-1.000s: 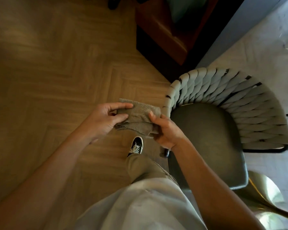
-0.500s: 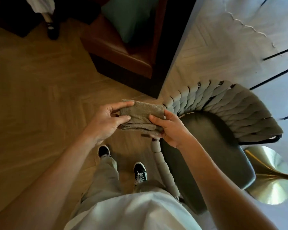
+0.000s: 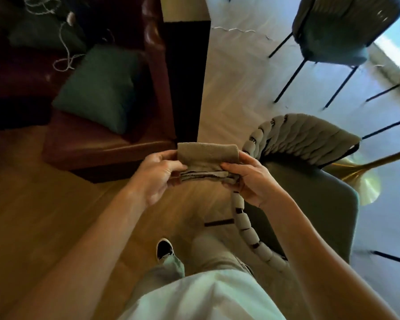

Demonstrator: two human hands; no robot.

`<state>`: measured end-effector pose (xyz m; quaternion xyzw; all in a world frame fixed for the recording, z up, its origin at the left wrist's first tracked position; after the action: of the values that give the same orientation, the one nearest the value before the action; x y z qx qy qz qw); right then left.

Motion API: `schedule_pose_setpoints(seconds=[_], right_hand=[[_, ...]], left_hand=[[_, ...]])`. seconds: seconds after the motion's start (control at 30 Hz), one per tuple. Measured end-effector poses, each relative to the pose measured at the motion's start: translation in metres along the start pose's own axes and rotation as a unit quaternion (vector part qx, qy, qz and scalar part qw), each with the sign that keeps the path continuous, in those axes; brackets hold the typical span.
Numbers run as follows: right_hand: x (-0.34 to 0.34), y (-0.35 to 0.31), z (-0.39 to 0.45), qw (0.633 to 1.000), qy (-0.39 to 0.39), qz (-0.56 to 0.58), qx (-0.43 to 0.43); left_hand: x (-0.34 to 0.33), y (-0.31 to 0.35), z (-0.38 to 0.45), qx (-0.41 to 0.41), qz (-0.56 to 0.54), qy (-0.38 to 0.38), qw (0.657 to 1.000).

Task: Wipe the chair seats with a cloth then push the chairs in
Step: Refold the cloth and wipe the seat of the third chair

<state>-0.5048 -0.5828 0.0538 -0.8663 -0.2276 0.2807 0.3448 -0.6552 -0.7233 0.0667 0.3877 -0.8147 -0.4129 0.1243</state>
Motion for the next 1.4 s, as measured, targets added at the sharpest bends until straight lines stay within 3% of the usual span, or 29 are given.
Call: schedule_pose_setpoints(seconds=[0.2, 0.53, 0.7, 0.8, 0.97, 1.23, 1.4], right_hand=[[-0.008, -0.028, 0.003, 0.994, 0.085, 0.061, 0.038], [0.050, -0.071, 0.023, 0.971, 0.193, 0.096, 0.099], [0.085, -0.088, 0.031, 0.943, 0.234, 0.211, 0.106], [0.106, -0.095, 0.035, 0.932, 0.274, 0.212, 0.106], [0.131, -0.090, 0.036, 0.913, 0.389, 0.063, 0.107], [0.149, -0.095, 0.039, 0.870, 0.490, 0.043, 0.035], [0.178, -0.118, 0.059, 0.843, 0.526, 0.113, 0.021]], left_hand=[[-0.010, 0.048, 0.035, -0.011, 0.054, -0.101, 0.993], [-0.096, 0.091, 0.130, 0.076, 0.104, -0.251, 0.959], [-0.152, 0.107, 0.173, 0.101, 0.147, -0.312, 0.933], [-0.187, 0.115, 0.193, 0.045, 0.243, -0.380, 0.891], [-0.244, 0.122, 0.216, 0.001, 0.325, -0.470, 0.820], [-0.375, 0.103, 0.243, 0.023, 0.449, -0.598, 0.664], [-0.446, 0.097, 0.263, 0.025, 0.467, -0.667, 0.579]])
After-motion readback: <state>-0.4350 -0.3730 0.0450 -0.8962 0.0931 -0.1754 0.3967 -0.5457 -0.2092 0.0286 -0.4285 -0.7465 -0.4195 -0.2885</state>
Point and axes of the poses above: each hand's wrist, its own z-axis towards the middle knuckle, its own x-axis out of the back of the hand, y = z × x, the point moved 1 cm from there along z, towards the middle knuckle, and after that the axes turned 4 degrees about y, right-handed, at the moved point
